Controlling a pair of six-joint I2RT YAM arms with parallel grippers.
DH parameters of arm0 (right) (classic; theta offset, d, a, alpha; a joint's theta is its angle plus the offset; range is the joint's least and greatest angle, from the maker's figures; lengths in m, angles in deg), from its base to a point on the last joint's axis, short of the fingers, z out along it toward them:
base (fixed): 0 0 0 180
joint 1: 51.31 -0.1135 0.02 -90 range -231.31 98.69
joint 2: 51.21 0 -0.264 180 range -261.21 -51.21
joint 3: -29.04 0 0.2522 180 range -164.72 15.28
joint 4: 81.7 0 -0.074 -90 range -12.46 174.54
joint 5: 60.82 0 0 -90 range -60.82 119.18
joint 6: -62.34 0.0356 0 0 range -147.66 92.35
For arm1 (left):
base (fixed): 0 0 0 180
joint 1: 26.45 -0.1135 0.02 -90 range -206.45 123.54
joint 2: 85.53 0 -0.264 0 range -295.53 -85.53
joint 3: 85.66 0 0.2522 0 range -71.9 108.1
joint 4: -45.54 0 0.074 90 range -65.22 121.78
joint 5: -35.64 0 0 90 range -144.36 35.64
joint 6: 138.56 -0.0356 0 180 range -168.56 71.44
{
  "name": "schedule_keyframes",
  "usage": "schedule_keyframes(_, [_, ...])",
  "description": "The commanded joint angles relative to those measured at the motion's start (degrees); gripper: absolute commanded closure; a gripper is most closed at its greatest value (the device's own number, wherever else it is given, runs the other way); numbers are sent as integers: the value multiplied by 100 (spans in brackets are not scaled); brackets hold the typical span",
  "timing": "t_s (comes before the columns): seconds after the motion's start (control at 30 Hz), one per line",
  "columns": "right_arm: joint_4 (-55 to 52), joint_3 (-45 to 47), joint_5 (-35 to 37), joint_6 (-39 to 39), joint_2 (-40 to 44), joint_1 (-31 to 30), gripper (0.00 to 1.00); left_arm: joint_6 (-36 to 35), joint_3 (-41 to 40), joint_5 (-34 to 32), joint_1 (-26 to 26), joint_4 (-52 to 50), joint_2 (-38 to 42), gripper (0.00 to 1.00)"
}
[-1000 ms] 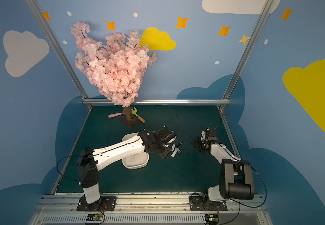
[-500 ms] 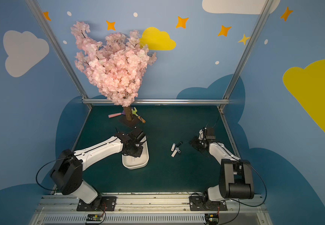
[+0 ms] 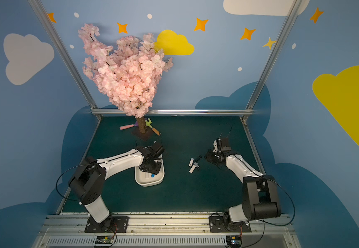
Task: Put the usb flash drive into the storage box
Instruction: Place the USB flash in the storage box, then pick up the USB flash from the center of the board.
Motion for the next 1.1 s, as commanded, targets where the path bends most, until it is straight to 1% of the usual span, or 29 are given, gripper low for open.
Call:
schedule_keyframes(0.0, [-353, -245, 191, -202, -118, -141, 60, -51, 226, 31, -11, -242, 240, 49])
schedule_keyframes(0.1, [-573, -469, 11, -358, -234, -308, 60, -70, 277, 51, -7, -490, 687, 49])
schedule_keyframes(0.2, [-1051, -917, -203, -582, -555, -574, 60, -74, 226, 145, 11, -696, 1471, 47])
schedule_keyframes(0.3, [-1498, -1328, 67, -770, -881, -895, 59, -98, 109, 175, 10, -941, 2215, 44])
schedule_keyframes(0.43, [-1954, -1755, 583, -891, -1310, -1141, 59, -198, -231, 380, 12, -1153, 3114, 43])
schedule_keyframes(0.5, [-2035, -1830, 642, -932, -1462, -1188, 60, -234, -508, 427, 7, -1157, 3561, 43])
schedule_keyframes(0.67, [-2187, -1816, 773, -986, -1624, -1281, 61, -221, -1127, 481, -9, -1064, 4556, 37])
schedule_keyframes(0.8, [-2428, -1840, 925, -1036, -1794, -1388, 61, -220, -1208, 546, 39, -909, 4850, 35])
schedule_keyframes(0.97, [-2495, -1664, 1095, -1019, -1751, -1478, 61, -218, -1201, 491, 37, -942, 4758, 35])
schedule_keyframes(1.07, [-2568, -1722, 1157, -1047, -1851, -1504, 61, -223, -1198, 474, 37, -941, 4723, 35])
